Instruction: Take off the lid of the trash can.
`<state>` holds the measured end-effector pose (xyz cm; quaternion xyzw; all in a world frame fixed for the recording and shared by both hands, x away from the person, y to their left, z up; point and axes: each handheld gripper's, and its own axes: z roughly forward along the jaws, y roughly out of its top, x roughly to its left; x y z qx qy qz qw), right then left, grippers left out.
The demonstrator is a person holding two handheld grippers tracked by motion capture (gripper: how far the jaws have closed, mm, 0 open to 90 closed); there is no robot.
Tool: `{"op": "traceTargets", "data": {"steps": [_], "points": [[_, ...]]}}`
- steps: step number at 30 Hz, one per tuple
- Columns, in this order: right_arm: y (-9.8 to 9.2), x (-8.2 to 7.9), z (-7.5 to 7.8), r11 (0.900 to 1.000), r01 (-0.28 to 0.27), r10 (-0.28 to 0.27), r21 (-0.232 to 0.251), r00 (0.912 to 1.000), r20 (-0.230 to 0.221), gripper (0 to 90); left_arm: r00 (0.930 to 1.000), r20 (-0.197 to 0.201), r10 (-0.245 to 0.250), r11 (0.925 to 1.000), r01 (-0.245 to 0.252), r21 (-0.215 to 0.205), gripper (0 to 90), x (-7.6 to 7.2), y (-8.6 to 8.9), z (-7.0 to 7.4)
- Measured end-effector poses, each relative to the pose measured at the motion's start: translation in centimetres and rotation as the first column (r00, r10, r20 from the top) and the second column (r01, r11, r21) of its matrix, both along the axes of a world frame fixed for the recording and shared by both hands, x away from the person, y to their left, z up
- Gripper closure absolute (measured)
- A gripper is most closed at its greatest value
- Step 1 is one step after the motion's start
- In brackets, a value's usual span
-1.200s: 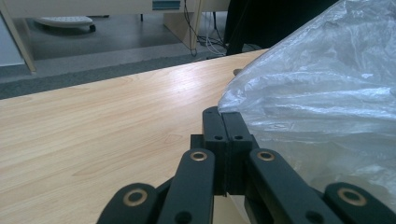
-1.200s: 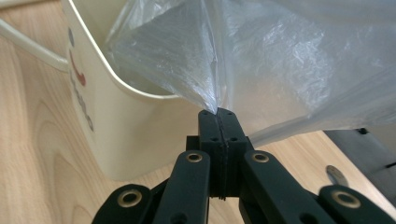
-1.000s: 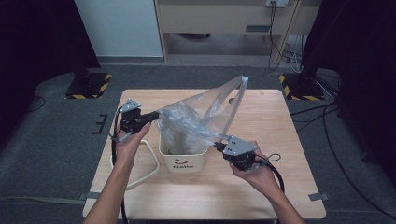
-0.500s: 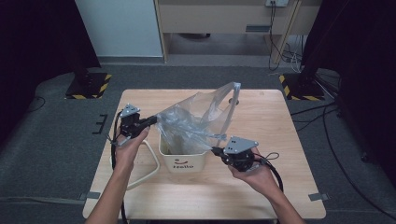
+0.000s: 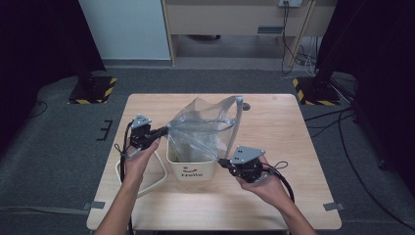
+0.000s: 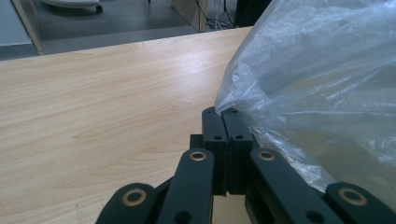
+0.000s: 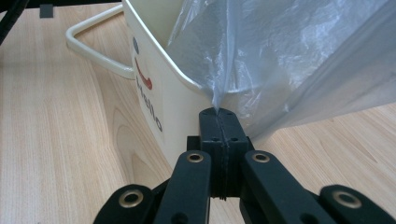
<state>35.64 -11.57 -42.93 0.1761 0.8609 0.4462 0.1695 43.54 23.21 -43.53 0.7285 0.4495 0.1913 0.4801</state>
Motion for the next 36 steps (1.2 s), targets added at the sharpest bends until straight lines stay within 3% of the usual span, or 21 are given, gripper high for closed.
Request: {"op": "traceTargets", "data": {"steps": [14,17,28,31,32,36], "points": [[0.1,0.1,-0.7,1.000,0.017,-0.016,0.022,0.9997,-0.017,90.0,0.9999,0.010,0.001,0.9996,-0.001,-0.030,89.7,-0.9,-1.1,-0.6],[-0.3,-0.1,-0.9,0.999,0.025,-0.025,0.027,0.9996,-0.015,90.0,1.0000,0.004,0.000,0.9978,0.000,-0.066,89.7,-1.2,-1.5,-0.9],[-4.0,-0.4,-1.4,0.991,0.136,-0.136,0.007,0.9906,0.014,90.0,0.9995,0.022,-0.023,0.9974,0.024,-0.068,89.8,-2.2,-6.1,-1.4],[-4.8,-0.4,-1.9,0.987,0.158,-0.159,0.012,0.9873,0.004,90.0,0.9989,0.040,-0.022,0.9989,0.023,-0.040,89.8,-2.4,-7.7,-1.4],[-5.1,-0.4,-1.9,0.986,0.164,-0.164,0.015,0.9864,0.003,90.0,0.9987,0.049,-0.016,0.9995,0.017,-0.026,89.8,-2.4,-8.0,-1.3],[-5.8,-0.5,-1.8,0.984,0.178,-0.178,0.012,0.9839,0.019,90.0,0.9989,0.047,0.000,0.9993,0.002,-0.037,89.8,-2.4,-8.0,-1.4]]}}
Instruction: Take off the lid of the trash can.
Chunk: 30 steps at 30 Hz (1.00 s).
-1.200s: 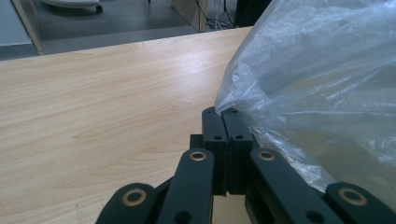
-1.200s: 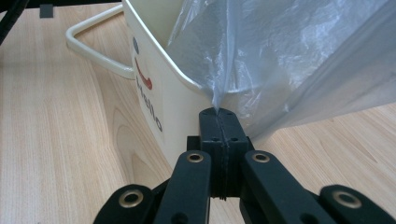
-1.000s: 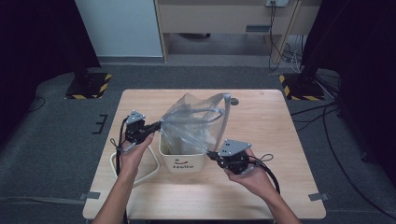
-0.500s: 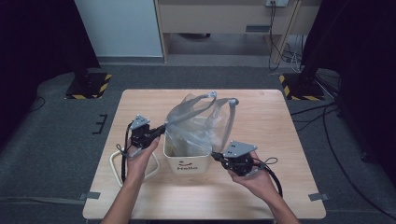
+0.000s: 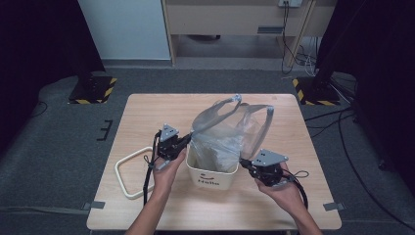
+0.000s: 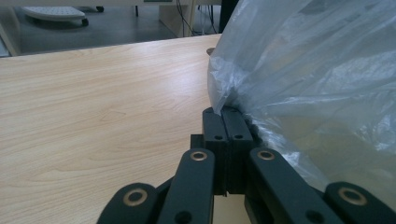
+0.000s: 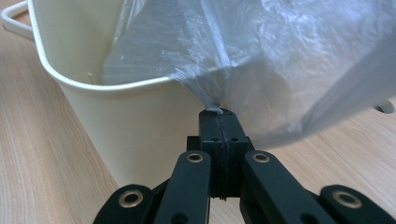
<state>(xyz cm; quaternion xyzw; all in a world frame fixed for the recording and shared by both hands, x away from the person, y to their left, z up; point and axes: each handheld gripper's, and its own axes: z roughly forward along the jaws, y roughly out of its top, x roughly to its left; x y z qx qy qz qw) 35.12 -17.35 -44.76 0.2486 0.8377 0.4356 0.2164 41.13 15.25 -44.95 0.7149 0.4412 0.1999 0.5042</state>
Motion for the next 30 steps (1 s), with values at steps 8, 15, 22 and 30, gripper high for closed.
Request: {"op": "traceTargets", "data": {"steps": [8,15,22,30], "points": [[-0.6,-0.6,0.6,1.000,0.002,-0.003,0.009,1.0000,0.005,90.0,1.0000,0.001,0.001,1.0000,-0.001,-0.004,89.6,-0.1,0.6,0.2],[-0.7,-1.6,1.1,1.000,-0.023,0.023,0.005,0.9997,0.007,90.0,0.9998,0.020,-0.003,0.9999,0.003,0.010,88.9,-0.5,1.1,0.4],[-0.3,-2.9,1.7,0.998,-0.057,0.057,-0.002,0.9984,0.006,87.8,0.9993,0.037,-0.010,0.9986,0.008,0.051,89.2,-1.0,1.1,0.5],[0.9,-3.5,0.7,1.000,-0.019,0.019,-0.002,0.9996,-0.022,56.5,0.9993,0.036,-0.013,0.9976,0.010,0.069,86.8,-1.6,0.5,0.4]]}}
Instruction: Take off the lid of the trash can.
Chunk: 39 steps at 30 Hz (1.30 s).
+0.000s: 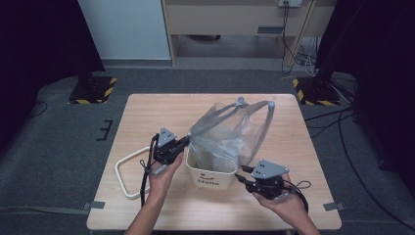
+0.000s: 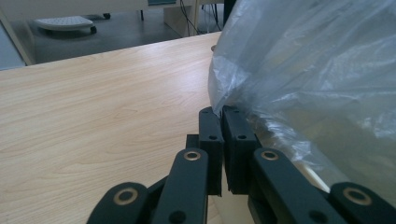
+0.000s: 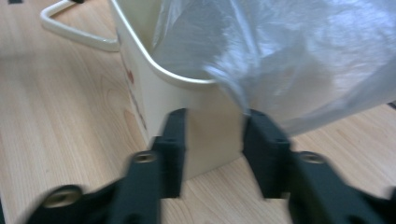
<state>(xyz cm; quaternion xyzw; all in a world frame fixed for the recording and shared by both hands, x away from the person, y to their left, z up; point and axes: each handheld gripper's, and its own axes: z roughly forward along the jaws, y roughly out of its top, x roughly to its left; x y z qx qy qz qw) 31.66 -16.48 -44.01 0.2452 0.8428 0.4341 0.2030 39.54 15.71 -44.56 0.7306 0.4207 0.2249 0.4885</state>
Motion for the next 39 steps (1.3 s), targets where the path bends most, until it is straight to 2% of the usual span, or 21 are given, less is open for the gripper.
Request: {"op": "traceTargets", "data": {"steps": [5,8,14,25,34,39], "points": [[0.6,-0.2,-0.2,1.000,0.021,-0.021,0.021,0.9998,0.002,41.1,1.0000,-0.002,0.002,0.9999,-0.002,-0.014,86.8,-0.2,0.1,-0.1],[1.1,0.0,-0.4,0.999,0.031,-0.031,0.017,0.9995,-0.005,36.8,1.0000,-0.002,-0.002,0.9998,0.002,-0.022,87.1,-0.4,0.0,-0.2],[1.3,0.7,-0.5,0.999,0.032,-0.032,0.017,0.9995,-0.006,41.2,0.9999,-0.009,-0.008,0.9989,0.007,-0.046,88.0,-0.6,0.0,-0.4],[-0.7,3.0,0.2,0.996,0.092,-0.092,0.015,0.9956,-0.013,46.8,0.9990,-0.034,-0.028,0.9973,0.025,-0.069,87.6,0.8,-0.8,-0.4],[-2.3,2.1,1.0,0.993,0.110,-0.111,0.052,0.9938,0.011,43.6,0.9991,-0.034,-0.024,0.9968,0.021,-0.077,87.1,1.0,-0.3,-0.4],[-3.0,1.7,1.6,0.991,0.118,-0.119,0.069,0.9926,0.020,39.9,0.9993,-0.029,-0.025,0.9978,0.023,-0.062,87.1,1.1,-0.5,0.0]]}}
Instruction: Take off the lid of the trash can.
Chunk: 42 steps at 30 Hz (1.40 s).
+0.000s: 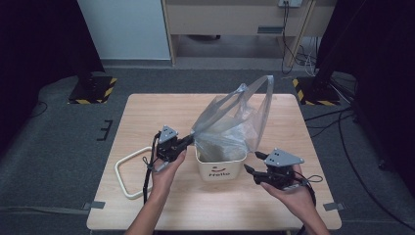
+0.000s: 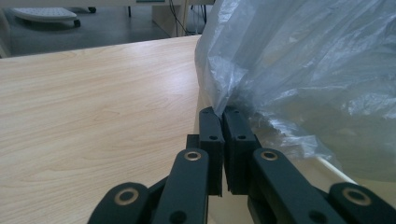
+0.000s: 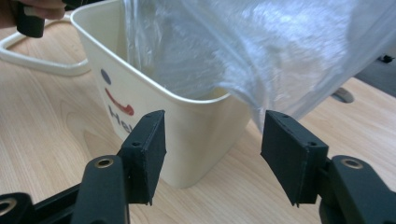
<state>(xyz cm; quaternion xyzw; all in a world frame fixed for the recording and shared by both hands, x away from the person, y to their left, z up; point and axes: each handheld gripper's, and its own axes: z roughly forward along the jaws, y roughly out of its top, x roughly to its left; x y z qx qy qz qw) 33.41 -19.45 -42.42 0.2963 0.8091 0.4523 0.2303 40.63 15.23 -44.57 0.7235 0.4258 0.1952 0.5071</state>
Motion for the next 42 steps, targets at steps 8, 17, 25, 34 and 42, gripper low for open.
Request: {"op": "traceTargets", "data": {"steps": [8,17,25,34,42], "points": [[-1.6,0.5,1.1,0.997,0.073,-0.074,0.037,0.9970,0.024,50.5,1.0000,0.002,-0.001,0.9997,0.001,0.025,87.2,0.4,0.1,0.3],[-2.1,2.8,1.4,0.985,0.144,-0.145,0.094,0.9895,0.002,52.3,1.0000,-0.008,-0.004,0.9997,0.004,0.023,86.8,0.9,0.1,0.1],[-1.0,5.0,1.5,0.985,0.140,-0.139,0.100,0.9900,-0.026,62.0,0.9999,-0.012,-0.012,0.9999,0.013,0.009,86.7,1.2,0.4,0.0],[-0.1,4.6,1.8,0.992,0.084,-0.082,0.092,0.9962,-0.028,90.0,0.9998,-0.015,-0.014,0.9999,0.014,-0.003,86.9,1.4,0.9,-0.1],[-0.2,2.6,2.3,0.997,0.047,-0.046,0.068,0.9988,-0.014,90.0,0.9996,-0.022,-0.017,0.9998,0.017,0.004,89.5,1.8,1.1,0.3]]}}
